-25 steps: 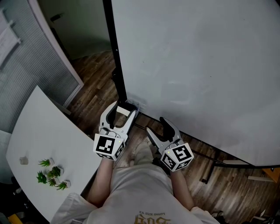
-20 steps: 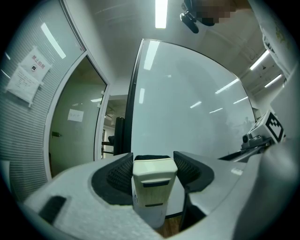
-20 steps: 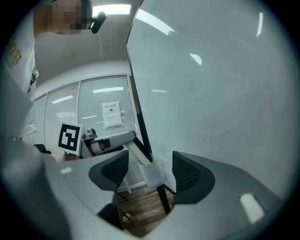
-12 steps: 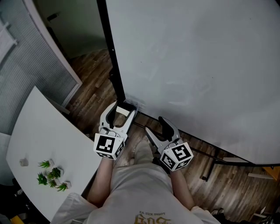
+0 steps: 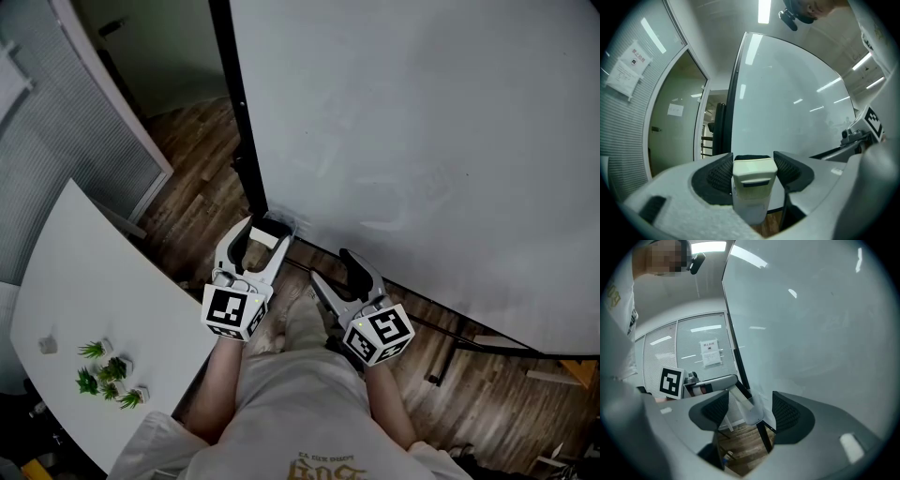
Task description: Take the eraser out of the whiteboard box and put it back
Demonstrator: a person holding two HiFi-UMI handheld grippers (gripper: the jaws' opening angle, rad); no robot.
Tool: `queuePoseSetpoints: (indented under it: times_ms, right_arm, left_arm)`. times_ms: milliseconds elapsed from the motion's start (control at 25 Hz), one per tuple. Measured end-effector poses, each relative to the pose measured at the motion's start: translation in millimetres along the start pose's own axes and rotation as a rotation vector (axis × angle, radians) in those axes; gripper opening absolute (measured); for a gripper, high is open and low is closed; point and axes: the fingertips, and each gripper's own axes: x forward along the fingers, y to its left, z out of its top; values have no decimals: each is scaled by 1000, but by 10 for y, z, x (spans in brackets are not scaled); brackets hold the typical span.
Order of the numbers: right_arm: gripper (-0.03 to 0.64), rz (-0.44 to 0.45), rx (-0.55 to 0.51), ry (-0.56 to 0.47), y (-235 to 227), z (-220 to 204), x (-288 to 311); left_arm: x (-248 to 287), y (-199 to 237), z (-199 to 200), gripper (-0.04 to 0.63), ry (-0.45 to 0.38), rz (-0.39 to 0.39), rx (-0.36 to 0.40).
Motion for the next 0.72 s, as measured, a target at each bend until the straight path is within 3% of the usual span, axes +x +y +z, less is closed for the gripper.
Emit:
queuePoseSetpoints:
  times_ms: [720]
  right_arm:
    - [290,-7,1,11,-79,-22,51]
  left_arm:
    - [122,20,-203,265,49,-12,13]
